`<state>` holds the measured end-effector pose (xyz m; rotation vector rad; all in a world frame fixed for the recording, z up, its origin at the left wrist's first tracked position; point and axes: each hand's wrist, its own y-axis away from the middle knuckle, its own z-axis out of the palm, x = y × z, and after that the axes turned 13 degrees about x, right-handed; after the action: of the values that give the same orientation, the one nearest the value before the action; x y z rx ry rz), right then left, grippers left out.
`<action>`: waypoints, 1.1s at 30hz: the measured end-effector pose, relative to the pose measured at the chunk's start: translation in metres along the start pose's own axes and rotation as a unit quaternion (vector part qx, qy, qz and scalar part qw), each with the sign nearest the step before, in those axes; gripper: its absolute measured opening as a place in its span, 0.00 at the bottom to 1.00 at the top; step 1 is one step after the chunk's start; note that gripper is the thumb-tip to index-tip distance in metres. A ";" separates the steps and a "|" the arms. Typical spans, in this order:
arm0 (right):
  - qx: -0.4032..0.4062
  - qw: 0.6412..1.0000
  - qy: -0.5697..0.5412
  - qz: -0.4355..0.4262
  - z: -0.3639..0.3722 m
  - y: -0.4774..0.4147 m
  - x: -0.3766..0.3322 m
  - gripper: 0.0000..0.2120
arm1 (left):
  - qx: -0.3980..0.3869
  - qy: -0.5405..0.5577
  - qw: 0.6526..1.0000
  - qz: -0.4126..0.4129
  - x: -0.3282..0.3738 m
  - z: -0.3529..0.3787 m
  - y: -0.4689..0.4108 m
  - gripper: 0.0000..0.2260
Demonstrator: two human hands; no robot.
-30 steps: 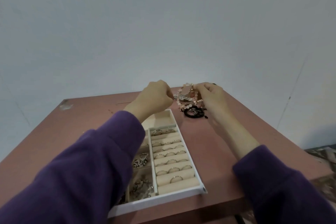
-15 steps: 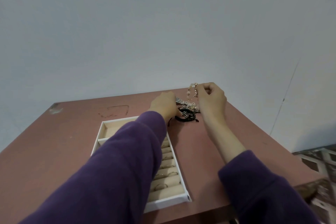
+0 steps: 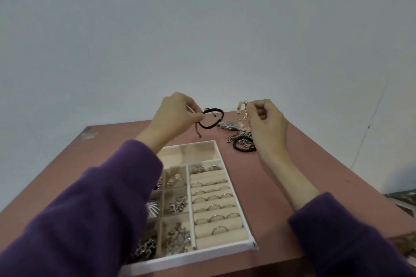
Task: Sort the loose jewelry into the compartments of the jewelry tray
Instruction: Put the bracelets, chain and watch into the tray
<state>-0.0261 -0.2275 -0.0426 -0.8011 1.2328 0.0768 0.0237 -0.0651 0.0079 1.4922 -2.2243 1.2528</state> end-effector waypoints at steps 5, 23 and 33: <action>-0.081 0.997 -0.019 -0.007 0.018 0.015 -0.018 0.04 | 0.019 -0.026 0.999 -0.044 -0.051 -0.036 0.023 0.03; -0.254 0.965 -0.056 0.025 0.081 0.030 -0.035 0.06 | -0.053 -0.135 0.989 -0.012 -0.102 -0.032 0.044 0.03; -0.277 0.960 -0.038 0.014 0.087 0.037 -0.028 0.05 | -0.006 -0.112 0.993 0.041 -0.102 -0.016 0.041 0.07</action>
<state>0.0167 -0.1403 -0.0281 -1.2508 1.1601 0.4897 0.0340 0.0211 -0.0609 1.6235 -2.4516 1.1435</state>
